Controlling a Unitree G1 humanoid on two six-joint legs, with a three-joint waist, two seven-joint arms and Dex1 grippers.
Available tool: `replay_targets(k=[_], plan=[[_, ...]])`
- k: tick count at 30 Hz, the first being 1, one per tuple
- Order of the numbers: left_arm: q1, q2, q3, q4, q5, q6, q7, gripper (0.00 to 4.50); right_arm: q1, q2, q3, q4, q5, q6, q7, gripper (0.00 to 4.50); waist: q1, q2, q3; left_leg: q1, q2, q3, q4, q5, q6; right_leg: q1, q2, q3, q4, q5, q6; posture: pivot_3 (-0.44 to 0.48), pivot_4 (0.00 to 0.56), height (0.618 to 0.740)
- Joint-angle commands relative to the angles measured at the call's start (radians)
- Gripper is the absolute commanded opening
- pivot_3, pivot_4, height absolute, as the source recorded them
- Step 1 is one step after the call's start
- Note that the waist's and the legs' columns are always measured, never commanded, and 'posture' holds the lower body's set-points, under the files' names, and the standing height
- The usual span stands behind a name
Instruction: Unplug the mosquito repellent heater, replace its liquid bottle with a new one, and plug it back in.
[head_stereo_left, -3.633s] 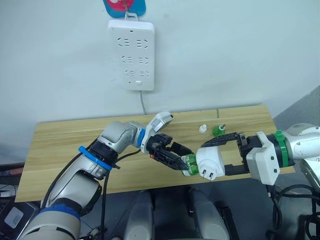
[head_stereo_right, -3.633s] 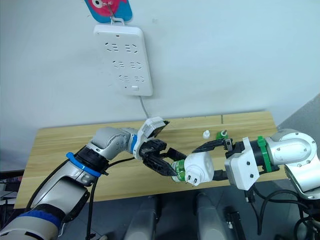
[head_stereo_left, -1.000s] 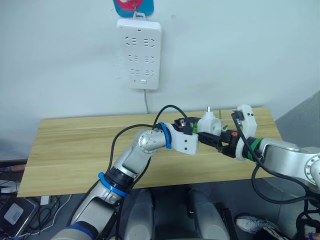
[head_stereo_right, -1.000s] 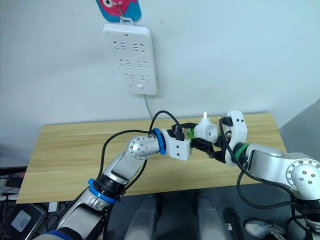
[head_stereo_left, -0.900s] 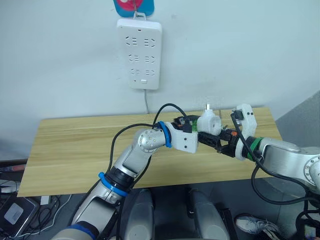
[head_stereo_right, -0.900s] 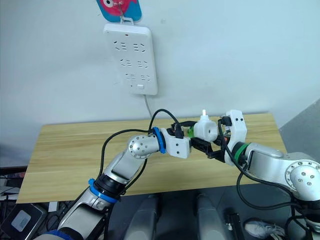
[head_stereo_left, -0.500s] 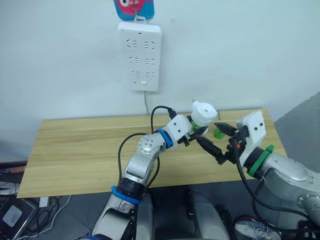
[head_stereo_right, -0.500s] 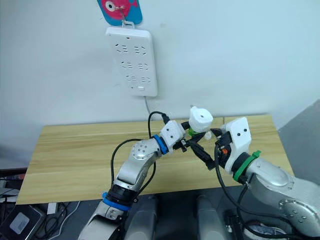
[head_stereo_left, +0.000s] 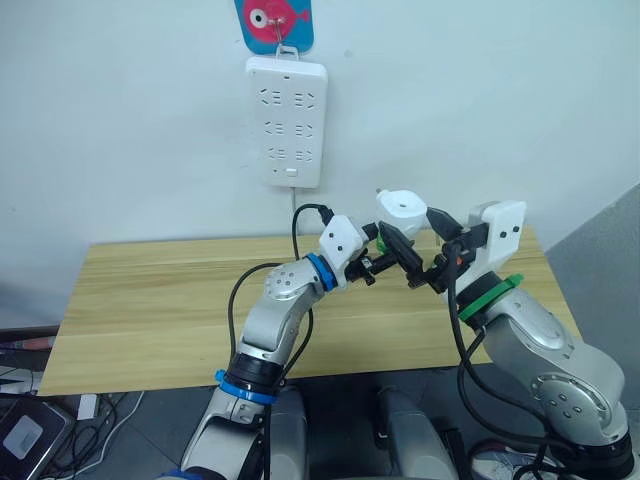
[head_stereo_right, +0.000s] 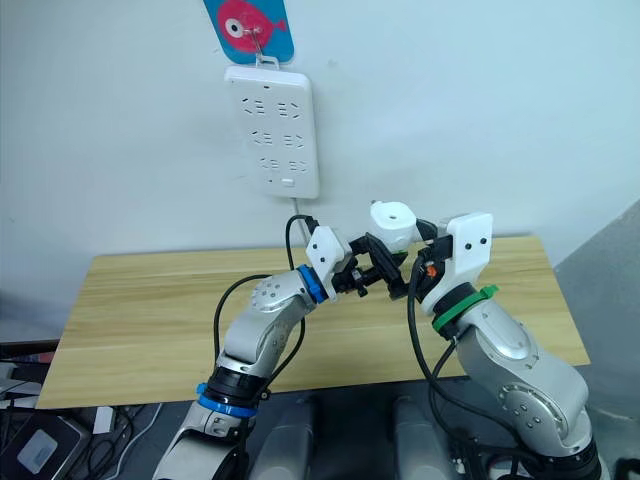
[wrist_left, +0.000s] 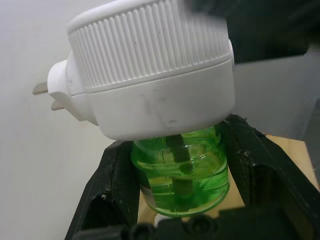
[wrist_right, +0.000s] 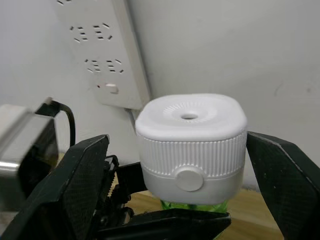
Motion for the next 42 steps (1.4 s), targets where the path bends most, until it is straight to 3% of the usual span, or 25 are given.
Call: replay_targets(k=[1, 8, 11, 14, 20, 27, 34, 42], plan=[[-0.001, -0.009, -0.014, -0.055, -0.028, -0.009, -0.006, 2.26, -0.015, 0.02, -0.025, -0.015, -0.01, 0.006, 0.011, 4.47, 0.0, 0.0, -0.001, 0.0, 0.0, 0.0, 0.0, 0.0, 0.0, 0.0, 0.0, 0.0, 0.0, 0.0, 0.0, 0.119, 0.242, 0.74], [0.013, -0.005, -0.024, -0.068, -0.033, 0.0, -0.002, 2.26, -0.034, 0.045, -0.04, -0.004, -0.041, 0.02, 0.024, 4.47, -0.001, 0.0, -0.001, 0.0, 0.0, 0.0, 0.0, 0.0, 0.0, 0.0, 0.0, 0.0, 0.0, 0.0, 0.0, 0.121, 0.25, 0.74], [0.019, -0.001, -0.027, -0.071, -0.033, 0.003, 0.001, 2.26, -0.036, 0.05, -0.05, -0.003, -0.05, 0.019, 0.034, 3.88, -0.001, 0.0, -0.001, 0.0, 0.0, 0.0, 0.0, 0.0, 0.0, 0.0, 0.0, 0.0, 0.0, 0.0, 0.0, 0.121, 0.25, 0.74], [0.019, 0.001, -0.029, -0.071, -0.034, 0.005, 0.003, 2.26, -0.035, 0.056, -0.051, -0.003, -0.055, 0.025, 0.046, 3.01, -0.001, 0.0, -0.001, 0.0, 0.0, 0.0, 0.0, 0.0, 0.0, 0.0, 0.0, 0.0, 0.0, 0.0, 0.0, 0.122, 0.252, 0.74], [0.013, 0.008, -0.03, -0.073, -0.037, 0.012, -0.002, 2.26, -0.032, 0.066, -0.045, 0.001, -0.061, 0.04, 0.073, 3.01, -0.001, 0.0, -0.001, 0.0, 0.0, 0.0, 0.0, 0.0, 0.0, 0.0, 0.0, 0.0, 0.0, 0.0, 0.0, 0.127, 0.252, 0.74], [0.055, 0.096, 0.029, -0.13, -0.111, 0.065, -0.051, 4.47, -0.046, 0.058, -0.051, 0.067, -0.124, -0.001, 0.155, 3.01, -0.001, 0.0, -0.001, 0.0, 0.0, 0.0, -0.001, 0.0, 0.0, 0.0, 0.0, 0.0, 0.0, 0.0, 0.0, 0.162, 0.246, 0.74], [0.161, 0.295, 0.213, -0.172, -0.172, 0.075, -0.067, 4.5, -0.036, 0.054, 0.034, 0.249, -0.322, -0.193, 0.326, 3.01, 0.005, 0.0, -0.003, 0.001, 0.002, 0.0, -0.002, 0.0, 0.0, -0.001, 0.001, -0.001, 0.001, -0.001, -0.001, 0.255, 0.235, 0.74], [0.032, 0.41, 0.36, -0.064, -0.158, 0.03, -0.023, 4.5, -0.077, 0.122, 0.057, 0.352, -0.414, -0.282, 0.402, 3.01, 0.042, -0.003, -0.006, 0.001, 0.001, -0.001, -0.001, 0.0, 0.0, 0.0, 0.0, -0.002, 0.001, 0.0, -0.001, 0.345, 0.216, 0.74]])
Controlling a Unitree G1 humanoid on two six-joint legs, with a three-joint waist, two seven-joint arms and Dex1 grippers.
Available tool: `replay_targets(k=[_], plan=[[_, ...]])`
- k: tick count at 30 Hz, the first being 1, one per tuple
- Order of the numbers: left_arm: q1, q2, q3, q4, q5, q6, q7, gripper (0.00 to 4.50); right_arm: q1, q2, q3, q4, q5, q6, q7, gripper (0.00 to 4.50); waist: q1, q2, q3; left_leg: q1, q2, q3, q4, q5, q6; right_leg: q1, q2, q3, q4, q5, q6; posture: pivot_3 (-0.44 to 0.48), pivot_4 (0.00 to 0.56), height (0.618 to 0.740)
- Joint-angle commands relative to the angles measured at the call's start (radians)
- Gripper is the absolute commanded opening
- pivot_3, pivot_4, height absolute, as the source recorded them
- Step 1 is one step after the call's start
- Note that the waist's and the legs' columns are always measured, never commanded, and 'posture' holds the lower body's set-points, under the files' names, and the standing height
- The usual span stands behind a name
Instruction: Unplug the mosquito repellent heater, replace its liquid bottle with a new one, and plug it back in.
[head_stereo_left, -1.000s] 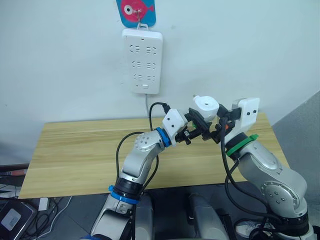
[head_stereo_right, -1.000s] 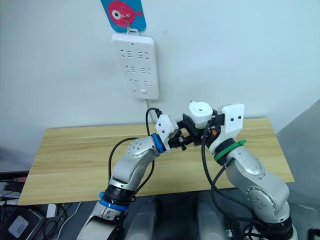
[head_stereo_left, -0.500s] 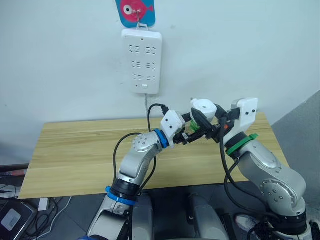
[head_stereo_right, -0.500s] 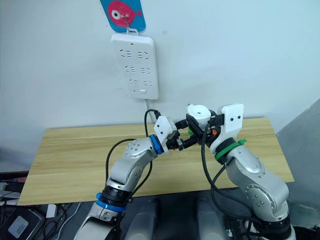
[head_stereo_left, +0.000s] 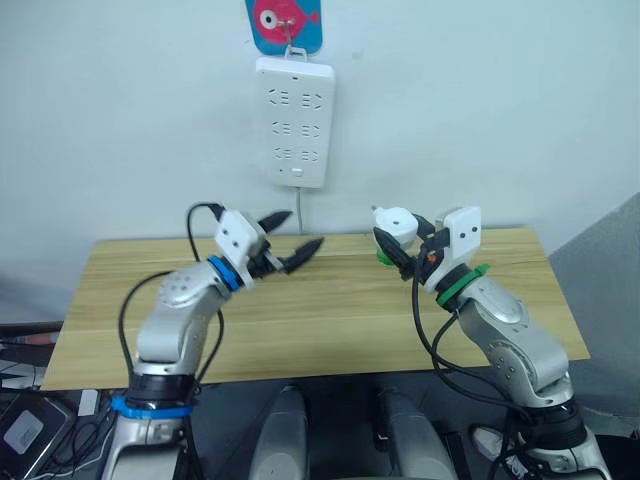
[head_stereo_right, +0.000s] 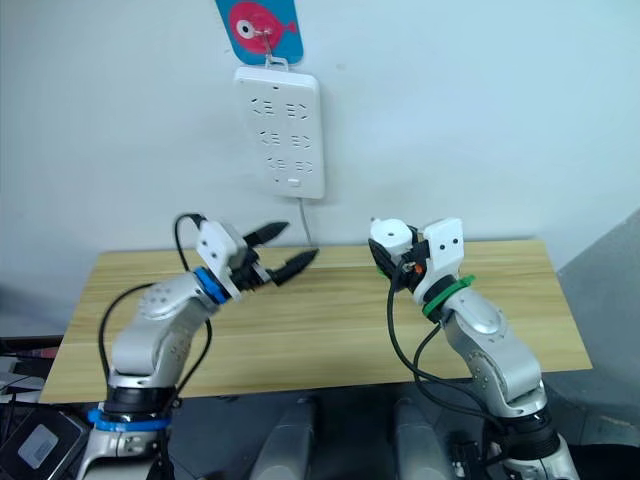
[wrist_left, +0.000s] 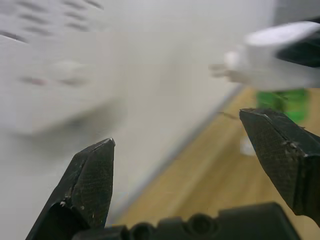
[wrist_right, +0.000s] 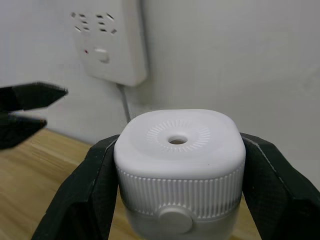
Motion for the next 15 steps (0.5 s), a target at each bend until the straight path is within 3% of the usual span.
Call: replay_targets(k=[1, 7, 15], plan=[[-0.061, 0.041, 0.038, 0.034, 0.003, -0.05, -0.007, 4.5, -0.014, 0.012, 0.001, -0.004, -0.038, -0.054, 0.036, 3.01, 0.012, -0.001, -0.001, 0.0, 0.0, 0.0, 0.0, 0.0, 0.0, 0.0, 0.0, 0.0, 0.0, 0.0, 0.0, 0.349, 0.218, 0.74], [-0.24, 0.095, 0.007, 0.216, 0.019, -0.112, -0.096, 4.5, -0.034, 0.043, -0.022, -0.009, -0.054, -0.041, 0.042, 3.01, 0.036, -0.001, -0.002, 0.0, 0.0, 0.0, -0.001, 0.0, 0.0, 0.0, 0.0, -0.001, -0.001, 0.0, 0.0, 0.342, 0.21, 0.74], [-0.438, 0.039, -0.084, 0.532, 0.095, -0.275, -0.218, 4.5, -0.033, 0.065, -0.037, -0.066, -0.059, 0.004, 0.024, 3.01, 0.054, -0.002, -0.002, -0.001, 0.0, 0.0, -0.001, 0.0, 0.0, -0.001, 0.0, -0.001, -0.001, 0.003, -0.005, 0.303, 0.207, 0.74]])
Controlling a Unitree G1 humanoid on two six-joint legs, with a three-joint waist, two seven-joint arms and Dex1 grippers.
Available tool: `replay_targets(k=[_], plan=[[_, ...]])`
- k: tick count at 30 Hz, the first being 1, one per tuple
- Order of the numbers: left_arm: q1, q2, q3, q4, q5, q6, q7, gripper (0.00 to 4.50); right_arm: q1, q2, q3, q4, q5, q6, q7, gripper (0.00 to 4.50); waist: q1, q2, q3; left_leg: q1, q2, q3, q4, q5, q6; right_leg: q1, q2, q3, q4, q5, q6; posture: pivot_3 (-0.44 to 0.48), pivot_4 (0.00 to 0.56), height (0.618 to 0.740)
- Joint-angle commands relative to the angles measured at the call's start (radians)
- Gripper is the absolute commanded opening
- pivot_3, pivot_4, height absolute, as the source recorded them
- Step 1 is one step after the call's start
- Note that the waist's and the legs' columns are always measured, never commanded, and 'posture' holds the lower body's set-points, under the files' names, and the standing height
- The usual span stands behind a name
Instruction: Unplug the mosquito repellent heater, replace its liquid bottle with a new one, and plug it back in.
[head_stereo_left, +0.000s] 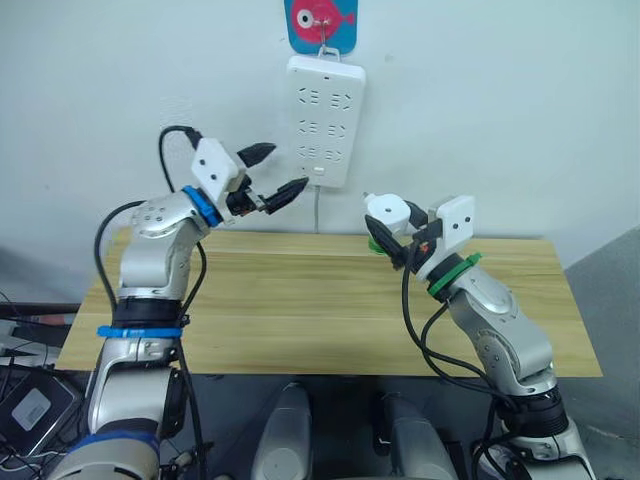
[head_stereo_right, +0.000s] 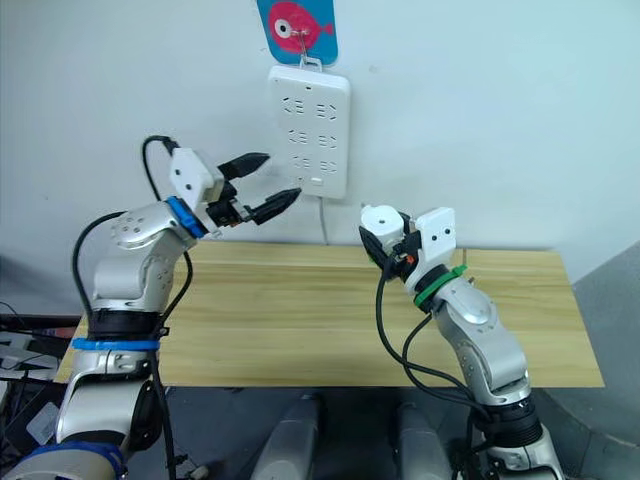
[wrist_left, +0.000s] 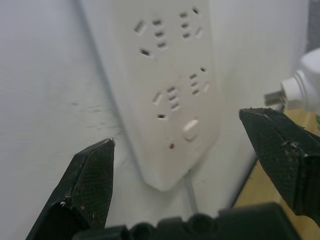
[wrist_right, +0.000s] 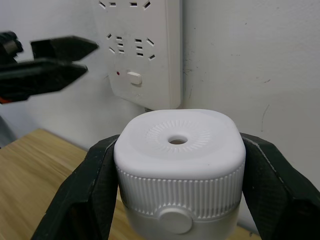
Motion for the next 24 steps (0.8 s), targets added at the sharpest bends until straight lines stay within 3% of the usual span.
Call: replay_targets(k=[1, 10, 17, 20, 24], plan=[[-0.101, -0.021, -0.015, 0.117, 0.029, -0.087, -0.039, 4.5, 0.005, 0.004, -0.021, -0.082, -0.003, 0.007, -0.011, 3.01, 0.002, 0.0, 0.0, 0.0, 0.0, 0.0, 0.0, 0.0, 0.0, 0.0, 0.0, -0.001, 0.0, 0.0, 0.0, 0.303, 0.207, 0.74], [-0.251, -0.067, -0.01, 0.358, 0.057, -0.213, -0.117, 4.5, 0.046, 0.016, -0.022, -0.161, -0.014, 0.048, -0.045, 3.01, 0.005, -0.001, -0.001, 0.0, 0.0, -0.001, 0.002, 0.002, 0.0, 0.001, 0.0, -0.002, 0.002, 0.001, 0.0, 0.255, 0.201, 0.74], [-0.265, -0.065, -0.005, 0.311, -0.019, -0.026, -0.28, 4.5, 0.05, 0.024, -0.042, -0.221, 0.012, 0.1, -0.063, 3.01, -0.005, -0.002, -0.002, -0.001, 0.0, -0.001, 0.001, 0.003, 0.0, 0.001, 0.0, -0.002, 0.0, 0.002, -0.002, 0.244, 0.202, 0.74], [-0.27, -0.044, 0.006, 0.317, -0.035, 0.055, -0.314, 3.89, 0.061, 0.031, -0.051, -0.268, 0.034, 0.145, -0.082, 3.01, -0.015, -0.002, -0.002, -0.001, 0.001, -0.002, 0.0, 0.003, 0.0, 0.0, 0.0, -0.003, 0.001, 0.002, -0.002, 0.238, 0.207, 0.74], [-0.284, -0.04, 0.026, 0.332, -0.054, 0.115, -0.319, 2.64, 0.05, 0.046, -0.048, -0.315, 0.051, 0.204, -0.103, 3.01, -0.032, -0.002, -0.002, -0.001, 0.001, -0.003, 0.001, 0.003, 0.0, 0.0, 0.0, -0.004, 0.002, 0.002, -0.002, 0.232, 0.209, 0.74]])
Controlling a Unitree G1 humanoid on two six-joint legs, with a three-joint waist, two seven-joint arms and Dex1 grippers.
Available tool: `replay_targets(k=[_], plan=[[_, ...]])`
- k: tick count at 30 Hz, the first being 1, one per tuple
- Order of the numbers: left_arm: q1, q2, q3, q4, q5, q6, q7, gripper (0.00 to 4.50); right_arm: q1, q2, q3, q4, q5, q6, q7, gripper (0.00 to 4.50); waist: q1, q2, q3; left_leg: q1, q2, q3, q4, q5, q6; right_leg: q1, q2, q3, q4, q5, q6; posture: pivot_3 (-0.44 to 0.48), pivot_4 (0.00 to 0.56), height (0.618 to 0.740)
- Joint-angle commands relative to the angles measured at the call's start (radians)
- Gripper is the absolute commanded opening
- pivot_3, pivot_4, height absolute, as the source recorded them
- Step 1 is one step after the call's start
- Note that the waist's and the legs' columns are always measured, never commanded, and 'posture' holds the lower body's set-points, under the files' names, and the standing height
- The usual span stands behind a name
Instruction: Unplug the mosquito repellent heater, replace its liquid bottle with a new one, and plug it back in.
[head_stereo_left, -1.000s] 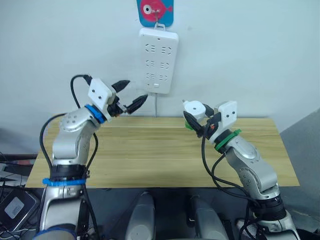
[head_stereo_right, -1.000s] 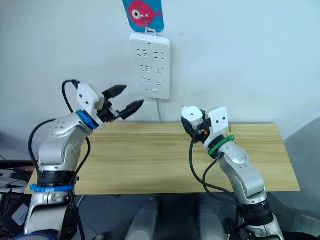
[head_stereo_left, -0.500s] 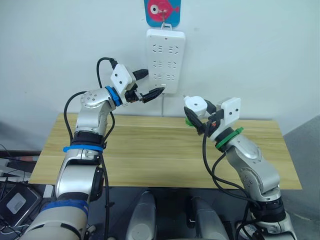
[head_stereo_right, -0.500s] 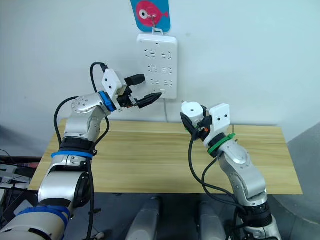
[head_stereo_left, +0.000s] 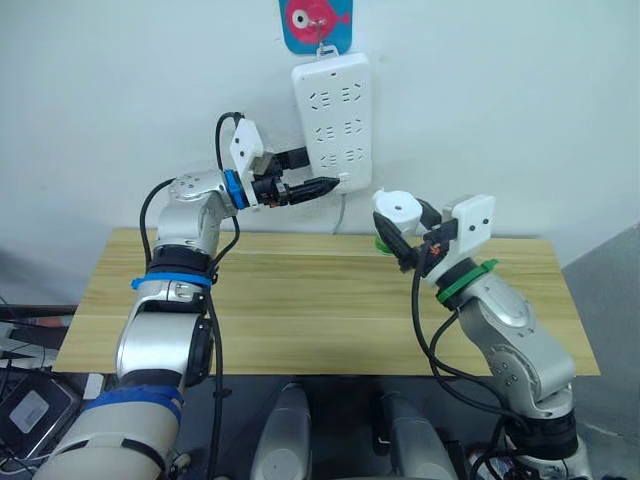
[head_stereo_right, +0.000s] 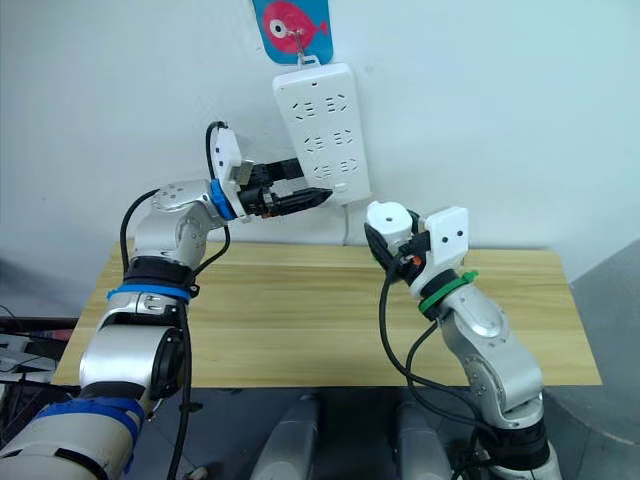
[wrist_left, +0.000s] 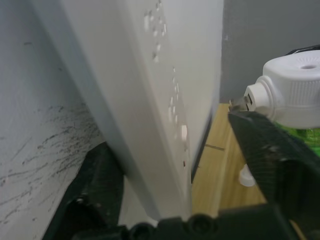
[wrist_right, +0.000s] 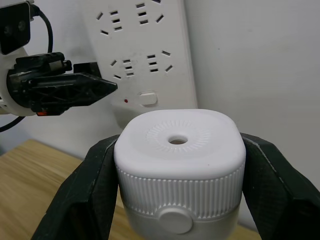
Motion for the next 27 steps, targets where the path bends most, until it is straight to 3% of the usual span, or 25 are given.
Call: replay_targets(k=[1, 4, 5, 15, 27], plan=[[-0.039, -0.009, 0.021, -0.013, -0.025, 0.027, -0.006, 2.32, -0.026, 0.024, -0.005, -0.085, 0.035, 0.036, -0.023, 3.01, -0.003, 0.0, 0.0, 0.0, 0.0, 0.0, 0.0, 0.0, 0.0, 0.0, 0.0, 0.0, 0.0, 0.0, 0.0, 0.231, 0.21, 0.74], [-0.053, -0.028, 0.035, -0.001, -0.028, 0.03, 0.014, 1.37, -0.056, 0.034, -0.002, -0.096, 0.042, 0.071, -0.034, 3.01, -0.002, 0.0, 0.0, 0.0, 0.0, 0.0, 0.0, 0.0, 0.0, 0.0, 0.0, 0.0, 0.0, 0.0, 0.0, 0.228, 0.211, 0.74], [-0.058, -0.032, 0.04, 0.0, -0.034, 0.042, 0.016, 1.28, -0.064, 0.032, 0.0, -0.098, 0.04, 0.079, -0.034, 3.01, -0.001, 0.0, 0.0, 0.0, 0.0, 0.0, 0.0, 0.0, 0.0, 0.0, 0.0, 0.0, 0.0, 0.0, 0.0, 0.225, 0.214, 0.74], [-0.06, -0.035, 0.033, 0.012, -0.015, 0.052, 0.003, 1.28, -0.229, 0.081, 0.008, -0.049, 0.017, 0.164, -0.09, 3.01, -0.002, 0.0, 0.0, 0.0, 0.0, -0.002, 0.001, 0.0, 0.0, 0.0, 0.0, -0.001, 0.001, 0.0, 0.0, 0.213, 0.218, 0.74], [-0.053, -0.034, 0.024, 0.003, -0.006, 0.047, -0.002, 1.28, -0.266, 0.104, -0.012, 0.008, 0.0, 0.144, -0.091, 3.01, -0.002, 0.0, 0.0, 0.0, 0.0, -0.002, 0.001, 0.0, 0.0, 0.0, 0.0, -0.002, 0.001, 0.0, 0.0, 0.22, 0.229, 0.74]])
